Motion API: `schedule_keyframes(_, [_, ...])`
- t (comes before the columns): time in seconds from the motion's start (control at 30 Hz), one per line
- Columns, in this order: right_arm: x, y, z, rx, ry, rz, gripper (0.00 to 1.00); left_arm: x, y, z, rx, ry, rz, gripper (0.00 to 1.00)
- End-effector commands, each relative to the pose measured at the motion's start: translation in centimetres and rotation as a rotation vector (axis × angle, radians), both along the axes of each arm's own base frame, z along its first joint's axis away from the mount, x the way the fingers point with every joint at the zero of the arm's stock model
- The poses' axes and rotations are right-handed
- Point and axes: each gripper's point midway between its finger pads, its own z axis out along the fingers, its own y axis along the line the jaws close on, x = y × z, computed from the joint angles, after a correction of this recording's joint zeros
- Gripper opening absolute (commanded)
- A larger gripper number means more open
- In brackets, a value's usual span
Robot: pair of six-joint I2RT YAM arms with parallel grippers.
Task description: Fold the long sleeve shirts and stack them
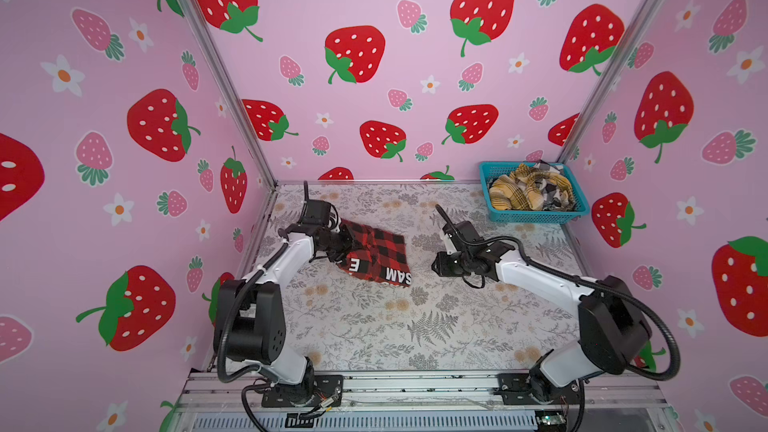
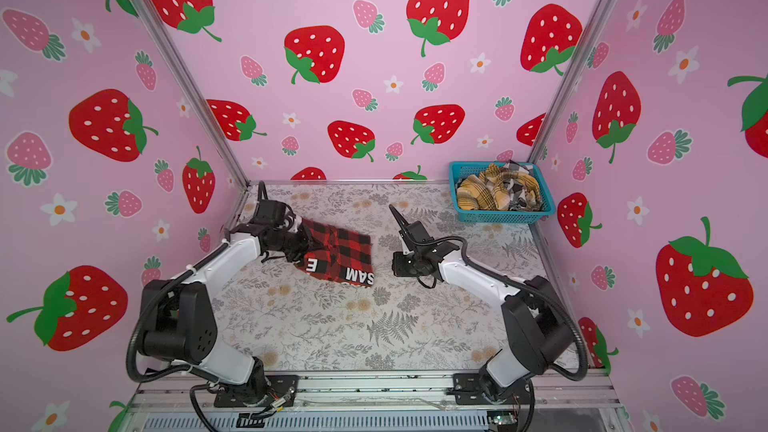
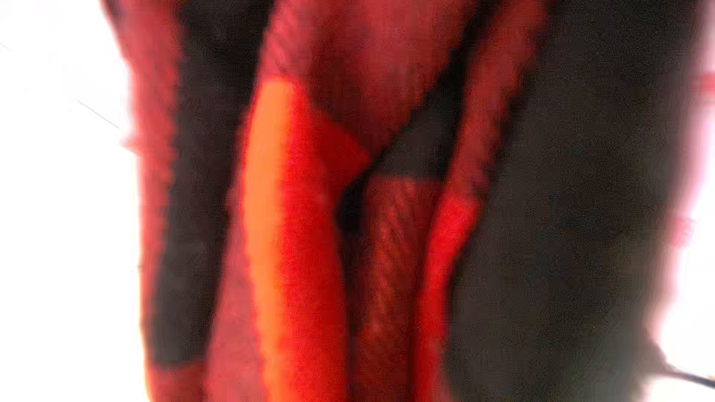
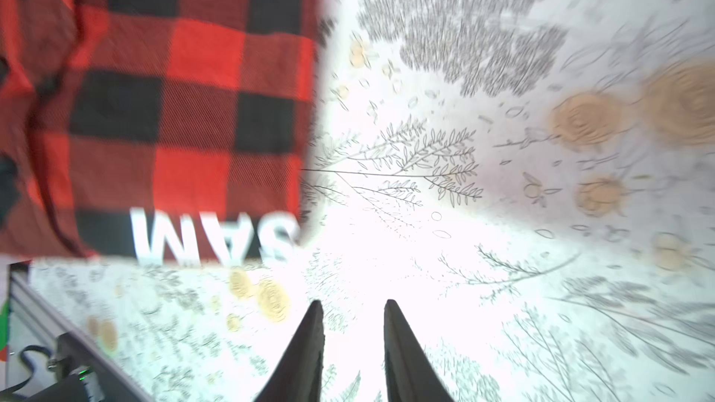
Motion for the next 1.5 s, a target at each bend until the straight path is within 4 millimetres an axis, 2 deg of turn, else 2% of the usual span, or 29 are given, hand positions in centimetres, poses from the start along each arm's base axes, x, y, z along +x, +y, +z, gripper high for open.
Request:
schedule_keyframes(0.0, [-1.1,-2.7,-0.2,-0.042,0.009,-0.029,0.3,-3.8,7.2,2.8,0.446,0.053,0.054,0.0])
schedule_keyframes(0.07, [-1.3,-3.3,0.2,-0.025,-0.001,-0.038,0.31,-4.2,9.6,5.7,0.635,0.012,0.093,0.0])
schedule_keyframes(0.13, [-1.4,-4.0,0.5,-0.012,-0.007,-0.05,0.3,-4.7,11.1,7.6,0.814,-0.006,0.103,0.0])
schedule_keyframes(0.2, [-1.4,-4.8,0.5,0.001,-0.015,-0.067,0.3,-5.0,11.1,8.3,0.99,-0.002,0.069,0.0])
schedule_keyframes(0.23, [-1.4,-5.2,0.5,0.006,-0.017,-0.08,0.31,-5.0,10.6,8.1,1.059,0.006,0.037,0.0])
schedule_keyframes(0.3, [-1.3,-6.3,0.4,0.018,-0.02,-0.107,0.3,-5.0,8.7,6.3,1.184,0.048,-0.045,0.0])
schedule_keyframes(0.43, [-1.5,-8.5,0.2,0.029,-0.014,-0.161,0.3,-5.7,3.1,0.1,1.242,0.173,-0.202,0.0])
schedule_keyframes(0.57, [-2.1,-11.2,0.5,0.033,-0.029,-0.224,0.31,-6.8,-5.2,-4.3,1.247,0.191,-0.365,0.0])
schedule_keyframes(0.6, [-2.3,-11.9,0.5,0.03,-0.027,-0.238,0.31,-7.5,-7.5,-5.4,1.225,0.205,-0.411,0.1])
schedule_keyframes(0.67, [-2.7,-13.2,0.4,0.02,-0.027,-0.266,0.32,-9.1,-12.0,-6.8,1.163,0.214,-0.485,0.49])
schedule_keyframes(0.73, [-3.0,-14.7,0.4,0.004,-0.027,-0.305,0.38,-11.0,-16.8,-7.2,1.093,0.179,-0.565,0.99])
schedule_keyframes(0.8, [-3.1,-16.0,0.6,0.002,-0.029,-0.336,0.44,-13.1,-21.0,-6.7,1.009,0.146,-0.64,0.99])
schedule_keyframes(0.83, [-3.2,-16.3,0.6,0.002,-0.027,-0.342,0.47,-13.8,-22.4,-6.3,0.955,0.14,-0.662,0.99])
schedule_keyframes(0.9, [-3.3,-16.2,1.0,0.017,-0.034,-0.326,0.51,-14.9,-23.8,-4.6,0.866,0.125,-0.667,0.99])
schedule_keyframes(0.93, [-3.3,-15.9,1.0,0.02,-0.032,-0.305,0.51,-15.0,-23.6,-3.6,0.842,0.112,-0.657,0.99])
schedule_keyframes(1.0, [-3.9,-14.0,1.1,0.067,-0.005,-0.208,0.56,-14.5,-21.1,-0.8,0.834,0.068,-0.603,0.99])
schedule_keyframes(1.07, [-4.6,-11.7,1.0,0.084,0.003,-0.127,0.57,-13.5,-17.2,0.7,0.81,0.074,-0.525,0.99])
schedule_keyframes(1.13, [-5.5,-8.7,1.1,0.12,0.001,-0.047,0.58,-12.3,-12.4,0.7,0.746,0.117,-0.442,0.95])
schedule_keyframes(1.2, [-6.5,-5.2,1.2,0.163,0.0,0.028,0.59,-11.0,-7.4,-0.4,0.618,0.181,-0.335,0.88])
schedule_keyframes(1.3, [-7.6,-0.5,0.7,0.165,0.011,0.122,0.6,-9.2,-2.3,-2.3,0.436,0.2,-0.174,0.81])
schedule_keyframes(1.4, [-7.9,3.1,-0.8,0.146,0.053,0.171,0.57,-7.8,-0.9,-5.2,0.222,0.245,-0.106,0.71])
schedule_keyframes(1.47, [-7.8,4.6,-1.7,0.128,0.063,0.181,0.56,-7.2,-0.7,-6.9,0.173,0.279,-0.098,0.7])
